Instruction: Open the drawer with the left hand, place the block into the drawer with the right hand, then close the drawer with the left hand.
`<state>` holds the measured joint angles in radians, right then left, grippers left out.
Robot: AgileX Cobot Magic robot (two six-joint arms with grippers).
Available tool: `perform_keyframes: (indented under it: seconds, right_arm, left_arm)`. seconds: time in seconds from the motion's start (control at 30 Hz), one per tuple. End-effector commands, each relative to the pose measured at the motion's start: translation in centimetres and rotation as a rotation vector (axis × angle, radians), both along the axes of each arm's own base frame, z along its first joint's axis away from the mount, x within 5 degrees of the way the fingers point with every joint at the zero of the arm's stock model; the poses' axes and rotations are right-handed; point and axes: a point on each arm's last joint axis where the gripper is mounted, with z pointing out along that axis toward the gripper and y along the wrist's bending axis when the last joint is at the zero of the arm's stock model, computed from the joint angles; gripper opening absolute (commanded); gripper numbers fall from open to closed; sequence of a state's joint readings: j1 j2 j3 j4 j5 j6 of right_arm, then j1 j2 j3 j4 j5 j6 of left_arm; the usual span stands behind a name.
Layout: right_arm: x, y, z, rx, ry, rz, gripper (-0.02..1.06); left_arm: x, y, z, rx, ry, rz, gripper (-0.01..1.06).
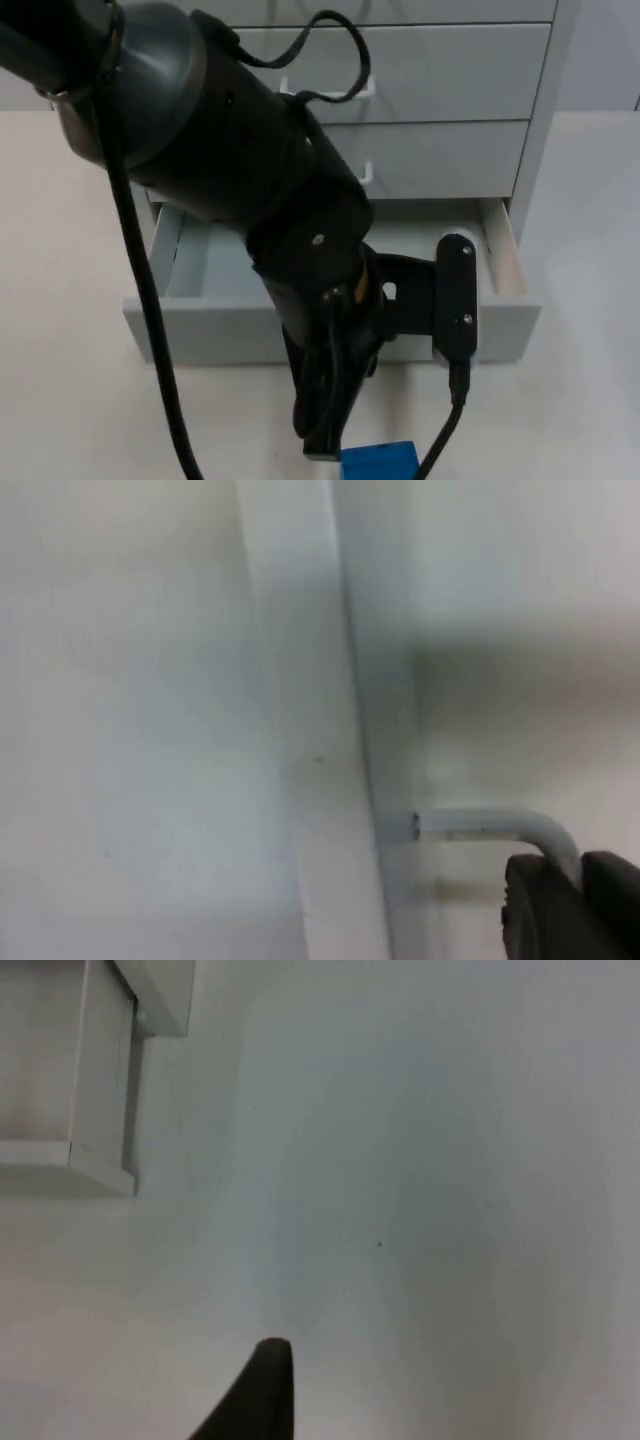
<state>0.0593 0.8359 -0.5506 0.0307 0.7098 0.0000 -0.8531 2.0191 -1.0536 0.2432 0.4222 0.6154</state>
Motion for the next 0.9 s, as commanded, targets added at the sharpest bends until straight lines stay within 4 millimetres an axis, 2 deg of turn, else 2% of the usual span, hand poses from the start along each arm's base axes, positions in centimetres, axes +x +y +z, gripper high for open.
perform_keyframes:
  seconds: [0.0,0.2,0.53,0.73,0.8,0.87]
  right_arm:
    - [0.11,-0.09,0.30,-0.009,-0.020,0.004,1.05]
    - [0.05,-0.09,0.24,-0.009,-0.011,0.004,1.05]
    - [0.06,-0.09,0.25,-0.009,-0.013,0.004,1.05]
    - [0.06,-0.09,0.25,-0.009,-0.013,0.004,1.05]
    - [0.06,-0.08,0.25,-0.007,-0.013,0.004,1.05]
    - [0.04,-0.07,0.24,-0.005,-0.010,0.003,1.05]
  left_arm:
    - [-1.77,0.45,-1.21,0.082,0.112,-0.055,0.00]
    - [-2.36,0.72,-1.29,0.126,0.168,-0.154,0.00]
    - [-2.43,0.84,-1.30,0.134,0.183,-0.160,0.00]
    - [-2.08,0.36,-1.24,0.079,0.143,-0.136,0.00]
    - [-2.00,0.26,-1.22,0.069,0.134,-0.135,0.05]
    - [-1.92,0.15,-1.20,0.053,0.126,-0.115,0.19]
